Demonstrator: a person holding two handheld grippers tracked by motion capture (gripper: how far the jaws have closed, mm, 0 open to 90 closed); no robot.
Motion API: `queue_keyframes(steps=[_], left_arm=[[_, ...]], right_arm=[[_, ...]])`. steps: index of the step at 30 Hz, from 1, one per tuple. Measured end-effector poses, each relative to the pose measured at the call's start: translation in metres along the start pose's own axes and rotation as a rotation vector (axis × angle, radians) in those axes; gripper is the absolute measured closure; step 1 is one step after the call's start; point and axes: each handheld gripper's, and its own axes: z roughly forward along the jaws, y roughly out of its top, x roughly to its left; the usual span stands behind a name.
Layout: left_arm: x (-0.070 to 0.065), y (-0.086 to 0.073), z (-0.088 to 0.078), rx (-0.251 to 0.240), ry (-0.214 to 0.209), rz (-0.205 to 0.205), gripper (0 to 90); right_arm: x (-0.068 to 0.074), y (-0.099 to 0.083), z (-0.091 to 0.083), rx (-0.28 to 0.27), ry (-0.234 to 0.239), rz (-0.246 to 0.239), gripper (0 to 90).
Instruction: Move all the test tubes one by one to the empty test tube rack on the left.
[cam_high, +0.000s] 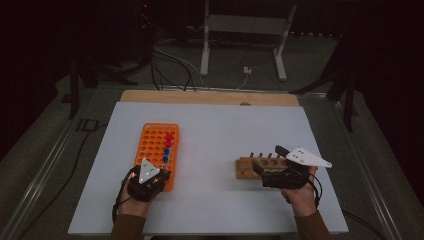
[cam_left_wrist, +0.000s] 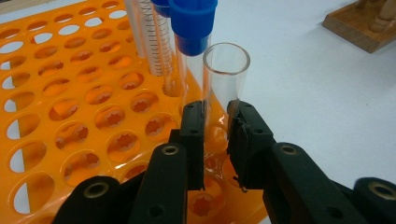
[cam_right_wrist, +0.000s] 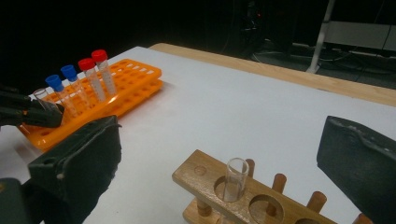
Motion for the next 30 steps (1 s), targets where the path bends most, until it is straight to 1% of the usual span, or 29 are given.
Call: queue_keyframes(steps=[3, 5, 6, 8, 10, 12, 14, 17, 20, 21, 23, 24, 26, 28, 29, 30], left_arm=[[0.0, 0.0, 0.0, -0.002, 0.002, -0.001, 76.5], [0.0, -0.001, 0.0, -0.008, -0.007, -0.011, 75.3], [-0.001, -0.001, 0.0, -0.01, -0.013, -0.015, 72.6], [-0.002, -0.001, -0.001, -0.009, -0.002, -0.013, 64.2], [-0.002, -0.002, -0.002, -0.012, -0.011, -0.015, 57.2], [-0.002, -0.001, -0.004, -0.039, -0.033, -0.035, 53.3], [-0.001, 0.0, -0.008, -0.063, -0.032, -0.048, 48.9], [-0.001, 0.001, -0.014, -0.104, -0.043, -0.075, 42.5], [-0.001, 0.001, -0.02, -0.163, -0.057, -0.097, 35.3], [-0.002, 0.002, -0.022, -0.178, -0.057, -0.099, 32.6], [-0.005, 0.003, -0.025, -0.205, -0.045, -0.109, 26.2], [-0.006, 0.004, -0.026, -0.22, -0.039, -0.109, 23.6], [-0.008, 0.007, -0.028, -0.244, -0.027, -0.119, 16.4], [-0.01, 0.008, -0.03, -0.263, -0.032, -0.135, 14.0], [-0.011, 0.008, -0.029, -0.268, -0.038, -0.146, 9.9], [-0.011, 0.009, -0.029, -0.274, -0.047, -0.152, 8.5]], right_arm=[[0.0, 0.0, 0.0, 0.001, -0.001, -0.001, 0.0], [-0.002, 0.0, 0.0, -0.001, -0.003, 0.003, 0.0], [-0.002, 0.0, 0.0, -0.002, -0.004, 0.004, 0.0], [-0.004, -0.001, 0.0, -0.002, -0.007, 0.01, 0.0], [-0.006, -0.001, 0.0, 0.0, -0.011, 0.011, 0.0], [-0.008, -0.003, 0.001, 0.008, -0.014, 0.014, 0.0], [-0.011, -0.006, 0.003, 0.024, -0.012, 0.023, 0.0], [-0.016, -0.011, 0.007, 0.047, -0.011, 0.037, 2.5], [-0.02, -0.016, 0.013, 0.072, -0.005, 0.049, 8.2], [-0.02, -0.017, 0.016, 0.082, -0.008, 0.05, 11.3], [-0.019, -0.019, 0.02, 0.1, -0.017, 0.033, 17.7], [-0.017, -0.02, 0.023, 0.109, -0.017, 0.019, 22.0], [-0.014, -0.023, 0.027, 0.119, -0.027, -0.009, 34.6], [-0.012, -0.025, 0.031, 0.126, -0.04, -0.028, 45.7], [-0.011, -0.027, 0.033, 0.131, -0.042, -0.035, 49.0], [-0.01, -0.028, 0.035, 0.136, -0.046, -0.037, 52.9]])
